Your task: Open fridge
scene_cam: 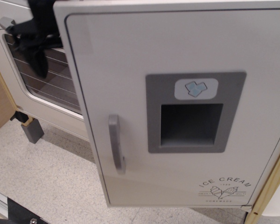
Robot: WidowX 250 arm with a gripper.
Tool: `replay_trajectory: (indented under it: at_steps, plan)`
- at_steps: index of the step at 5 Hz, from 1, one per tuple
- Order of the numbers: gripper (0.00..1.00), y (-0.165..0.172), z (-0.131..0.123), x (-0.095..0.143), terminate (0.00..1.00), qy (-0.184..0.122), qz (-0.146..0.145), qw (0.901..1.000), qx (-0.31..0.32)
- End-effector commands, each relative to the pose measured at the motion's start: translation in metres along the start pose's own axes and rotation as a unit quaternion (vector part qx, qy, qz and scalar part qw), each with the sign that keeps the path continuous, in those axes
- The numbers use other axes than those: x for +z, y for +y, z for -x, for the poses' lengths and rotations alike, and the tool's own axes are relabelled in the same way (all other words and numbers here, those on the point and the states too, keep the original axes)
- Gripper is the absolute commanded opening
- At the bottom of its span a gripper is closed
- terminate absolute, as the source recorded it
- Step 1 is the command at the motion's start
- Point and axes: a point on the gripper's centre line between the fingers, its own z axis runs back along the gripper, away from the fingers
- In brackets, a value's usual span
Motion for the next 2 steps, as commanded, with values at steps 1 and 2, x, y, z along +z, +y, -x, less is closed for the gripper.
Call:
replay_trajectory:
  at_steps: [1,2]
  plan:
    - [1.00,0.001,0.038,0.022,0.00,-0.006,0.013,0.9977,-0.067]
    - [1.00,-0.009,0.064,0.029,1.00,0.002,0.024,0.9944,-0.103]
